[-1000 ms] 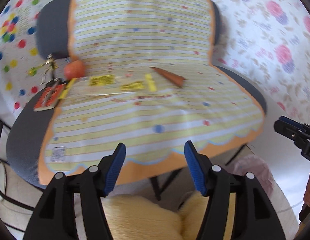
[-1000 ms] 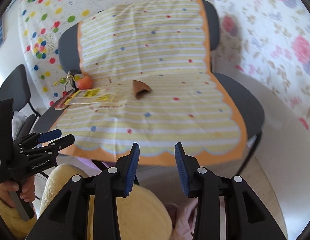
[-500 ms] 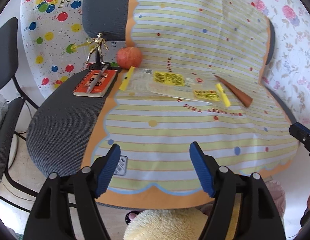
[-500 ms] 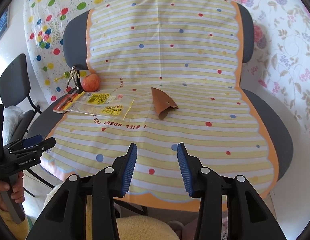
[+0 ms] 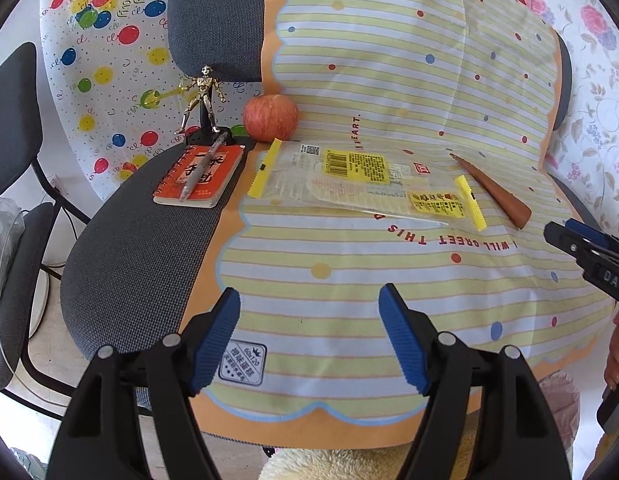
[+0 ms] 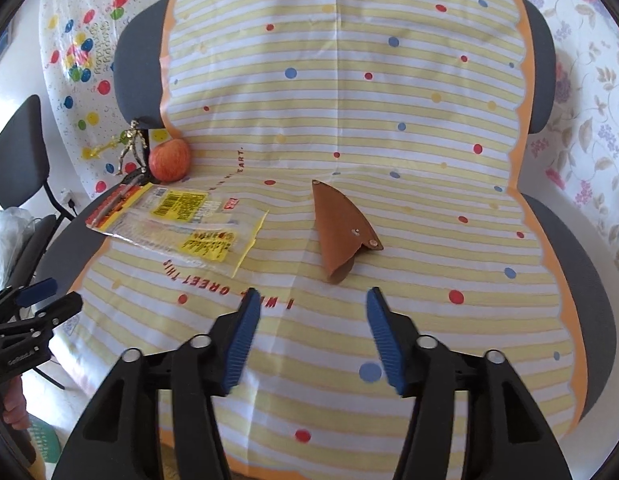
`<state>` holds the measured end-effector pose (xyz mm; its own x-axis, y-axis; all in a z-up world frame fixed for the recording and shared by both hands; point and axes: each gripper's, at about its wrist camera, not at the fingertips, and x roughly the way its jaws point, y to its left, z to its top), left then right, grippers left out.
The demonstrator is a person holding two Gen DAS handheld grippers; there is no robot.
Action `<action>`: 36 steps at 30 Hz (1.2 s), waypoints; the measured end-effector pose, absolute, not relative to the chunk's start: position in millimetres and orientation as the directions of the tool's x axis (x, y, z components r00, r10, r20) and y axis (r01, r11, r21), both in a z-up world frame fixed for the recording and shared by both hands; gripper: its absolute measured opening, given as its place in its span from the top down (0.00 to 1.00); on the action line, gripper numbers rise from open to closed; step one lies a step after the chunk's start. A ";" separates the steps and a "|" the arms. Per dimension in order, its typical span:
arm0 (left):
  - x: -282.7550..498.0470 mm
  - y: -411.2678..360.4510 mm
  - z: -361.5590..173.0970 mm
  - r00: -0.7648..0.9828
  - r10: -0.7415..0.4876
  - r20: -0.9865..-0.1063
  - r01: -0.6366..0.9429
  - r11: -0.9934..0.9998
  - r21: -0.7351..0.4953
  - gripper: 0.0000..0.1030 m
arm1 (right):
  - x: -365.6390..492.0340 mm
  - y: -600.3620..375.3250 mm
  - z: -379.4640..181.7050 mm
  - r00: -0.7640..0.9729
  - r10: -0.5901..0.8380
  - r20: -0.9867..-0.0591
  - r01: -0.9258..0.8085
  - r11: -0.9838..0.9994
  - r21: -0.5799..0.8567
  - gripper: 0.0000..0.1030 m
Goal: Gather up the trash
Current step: 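Grasp the brown leather piece with the right tool while the left tool grasps the clear snack bag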
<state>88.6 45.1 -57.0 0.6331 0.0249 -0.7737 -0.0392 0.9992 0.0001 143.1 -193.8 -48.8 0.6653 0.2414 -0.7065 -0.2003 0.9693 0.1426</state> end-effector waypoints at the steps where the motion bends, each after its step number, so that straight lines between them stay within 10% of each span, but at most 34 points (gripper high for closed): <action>1: 91.1 45.8 -57.1 0.631 0.026 -0.776 -0.041 0.999 0.000 0.31 | 149.8 -192.2 -49.8 0.664 0.236 -0.710 -0.204 0.970 0.132 0.41; 17: 103.4 56.6 -64.8 0.609 -0.015 -0.793 -0.044 0.998 -0.053 0.24 | 226.9 -170.6 -83.3 0.624 0.131 -0.770 -0.235 0.972 -0.025 0.37; 24: 105.0 45.2 -71.5 0.583 -0.123 -0.803 0.007 0.989 -0.146 0.24 | 192.7 -187.6 -77.4 0.646 0.155 -0.748 -0.203 0.979 0.028 0.76; 36: 122.1 37.7 -78.3 0.561 -0.178 -0.808 0.006 0.977 -0.212 0.31 | 180.8 -178.3 -31.5 0.648 0.402 -0.648 -0.334 0.913 0.233 0.81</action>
